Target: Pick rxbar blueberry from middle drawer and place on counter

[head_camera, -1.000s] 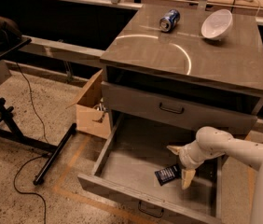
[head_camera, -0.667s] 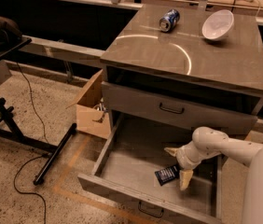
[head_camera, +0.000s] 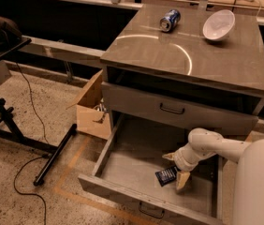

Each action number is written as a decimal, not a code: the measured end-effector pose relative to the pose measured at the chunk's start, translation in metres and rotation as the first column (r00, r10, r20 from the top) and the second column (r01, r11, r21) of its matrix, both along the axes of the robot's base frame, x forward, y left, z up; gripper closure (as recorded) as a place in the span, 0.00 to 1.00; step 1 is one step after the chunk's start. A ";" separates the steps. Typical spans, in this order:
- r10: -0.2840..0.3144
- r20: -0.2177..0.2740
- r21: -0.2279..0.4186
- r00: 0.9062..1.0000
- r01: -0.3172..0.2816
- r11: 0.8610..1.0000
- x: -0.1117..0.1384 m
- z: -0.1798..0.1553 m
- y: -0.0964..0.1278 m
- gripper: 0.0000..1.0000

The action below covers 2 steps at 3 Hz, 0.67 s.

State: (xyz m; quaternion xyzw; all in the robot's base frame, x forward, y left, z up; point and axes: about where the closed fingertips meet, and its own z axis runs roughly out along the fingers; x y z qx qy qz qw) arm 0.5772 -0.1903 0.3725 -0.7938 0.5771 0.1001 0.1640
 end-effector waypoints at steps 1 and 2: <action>0.009 -0.015 -0.009 1.000 -0.009 1.000 -0.001 -0.006 0.001 0.42; 0.019 -0.033 -0.014 0.999 -0.020 1.000 -0.004 -0.009 0.002 0.65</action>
Offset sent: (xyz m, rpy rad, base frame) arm -0.0034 -0.0008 -0.0075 -0.0228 0.0445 0.0281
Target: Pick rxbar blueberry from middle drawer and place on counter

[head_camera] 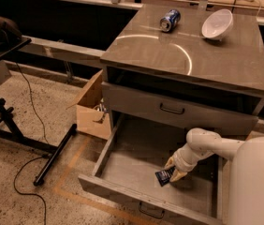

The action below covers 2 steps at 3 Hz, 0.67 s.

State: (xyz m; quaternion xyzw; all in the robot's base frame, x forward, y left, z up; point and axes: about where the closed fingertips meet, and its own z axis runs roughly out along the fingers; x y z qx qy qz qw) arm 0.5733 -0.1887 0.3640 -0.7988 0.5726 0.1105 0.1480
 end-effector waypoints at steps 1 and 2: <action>0.009 -0.019 -0.003 1.000 -0.009 1.000 -0.004 -0.002 0.000 0.88; 0.018 -0.026 -0.005 1.000 -0.018 1.000 -0.006 -0.001 0.002 1.00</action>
Offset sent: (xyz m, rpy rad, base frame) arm -0.0047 0.0014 0.0038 -0.0106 0.0257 0.0272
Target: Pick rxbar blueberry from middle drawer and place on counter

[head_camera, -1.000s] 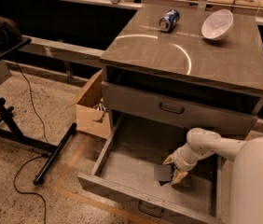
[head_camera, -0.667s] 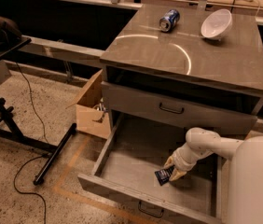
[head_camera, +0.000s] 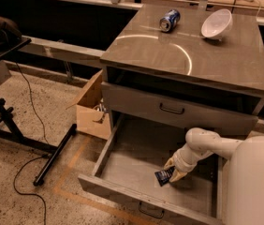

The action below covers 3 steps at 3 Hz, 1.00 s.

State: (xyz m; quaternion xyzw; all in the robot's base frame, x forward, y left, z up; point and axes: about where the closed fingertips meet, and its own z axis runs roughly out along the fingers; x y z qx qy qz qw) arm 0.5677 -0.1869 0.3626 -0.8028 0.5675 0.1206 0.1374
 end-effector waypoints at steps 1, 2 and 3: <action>-0.001 0.007 0.000 1.000 0.001 1.000 -0.001 0.005 0.000 1.00; -0.010 0.041 0.016 0.999 0.009 1.000 -0.002 0.028 0.001 1.00; -0.050 0.099 0.050 0.994 0.045 0.998 -0.006 0.068 -0.006 1.00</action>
Offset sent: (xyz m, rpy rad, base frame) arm 0.0008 -0.0009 0.0724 0.0402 -0.1076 -0.0261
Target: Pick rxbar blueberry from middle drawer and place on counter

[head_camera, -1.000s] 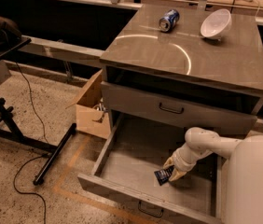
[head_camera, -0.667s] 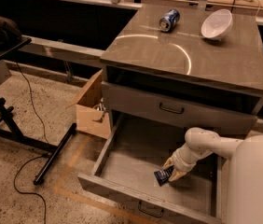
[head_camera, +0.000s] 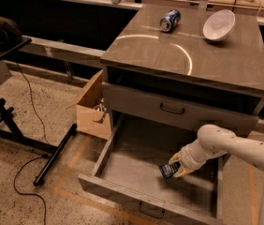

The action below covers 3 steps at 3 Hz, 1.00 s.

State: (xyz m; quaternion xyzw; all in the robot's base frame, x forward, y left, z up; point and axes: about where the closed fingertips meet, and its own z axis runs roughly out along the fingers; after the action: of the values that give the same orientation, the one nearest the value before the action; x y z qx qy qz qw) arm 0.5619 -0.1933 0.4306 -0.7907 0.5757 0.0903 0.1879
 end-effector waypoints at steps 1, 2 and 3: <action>-0.023 0.044 0.004 0.999 0.023 1.000 -0.010 0.050 -0.021 1.00; -0.073 0.078 0.043 0.994 0.070 0.997 -0.031 0.121 -0.052 1.00; -0.073 0.078 0.043 0.994 0.070 0.997 -0.031 0.120 -0.052 1.00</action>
Offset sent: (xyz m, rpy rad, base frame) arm -0.0493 -0.0884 0.2033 0.0890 -0.1261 -0.1287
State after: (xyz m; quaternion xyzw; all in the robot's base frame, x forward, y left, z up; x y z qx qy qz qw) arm 0.5313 -0.2454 0.5510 -0.7686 0.5938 0.0635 0.2294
